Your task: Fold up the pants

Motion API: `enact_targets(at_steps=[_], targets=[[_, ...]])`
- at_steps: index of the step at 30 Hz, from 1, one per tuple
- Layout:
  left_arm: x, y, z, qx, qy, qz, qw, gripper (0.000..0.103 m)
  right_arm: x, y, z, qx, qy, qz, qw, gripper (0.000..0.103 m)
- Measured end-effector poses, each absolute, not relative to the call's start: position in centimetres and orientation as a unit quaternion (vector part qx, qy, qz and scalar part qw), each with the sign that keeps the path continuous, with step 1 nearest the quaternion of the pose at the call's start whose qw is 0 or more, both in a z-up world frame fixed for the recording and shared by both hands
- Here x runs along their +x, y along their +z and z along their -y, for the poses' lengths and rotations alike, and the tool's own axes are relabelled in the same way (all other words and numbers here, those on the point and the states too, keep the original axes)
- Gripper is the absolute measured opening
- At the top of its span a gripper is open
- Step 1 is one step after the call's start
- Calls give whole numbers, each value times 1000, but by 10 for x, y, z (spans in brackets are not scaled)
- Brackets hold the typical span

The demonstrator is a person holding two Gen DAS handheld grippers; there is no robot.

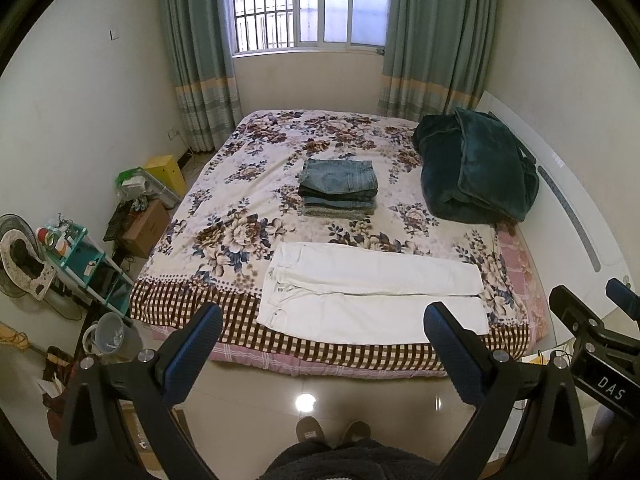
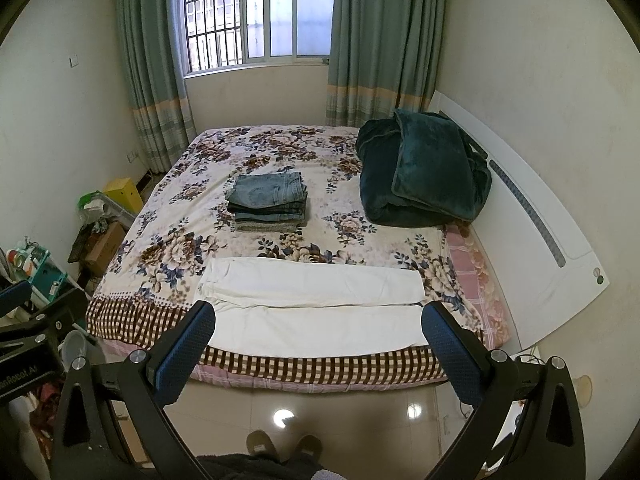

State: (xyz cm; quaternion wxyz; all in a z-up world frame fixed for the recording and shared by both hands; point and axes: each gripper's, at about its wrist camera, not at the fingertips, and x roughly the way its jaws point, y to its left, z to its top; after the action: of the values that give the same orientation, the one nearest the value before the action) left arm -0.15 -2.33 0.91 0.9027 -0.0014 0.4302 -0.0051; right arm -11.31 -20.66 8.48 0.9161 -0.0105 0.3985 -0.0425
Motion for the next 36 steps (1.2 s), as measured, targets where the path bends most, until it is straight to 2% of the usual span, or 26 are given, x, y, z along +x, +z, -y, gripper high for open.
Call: enact_targets(at_steps=[15, 25, 36], targets=[[10, 10, 19, -8, 15, -421, 907, 103, -99, 86, 201, -10, -35, -403, 914, 103], [56, -42, 33, 10, 56, -411, 910, 103, -34, 13, 245, 15, -73, -425, 902, 103], [148, -123, 69, 31, 70, -473, 878, 103, 88, -100, 340, 55, -115, -479, 869, 103]])
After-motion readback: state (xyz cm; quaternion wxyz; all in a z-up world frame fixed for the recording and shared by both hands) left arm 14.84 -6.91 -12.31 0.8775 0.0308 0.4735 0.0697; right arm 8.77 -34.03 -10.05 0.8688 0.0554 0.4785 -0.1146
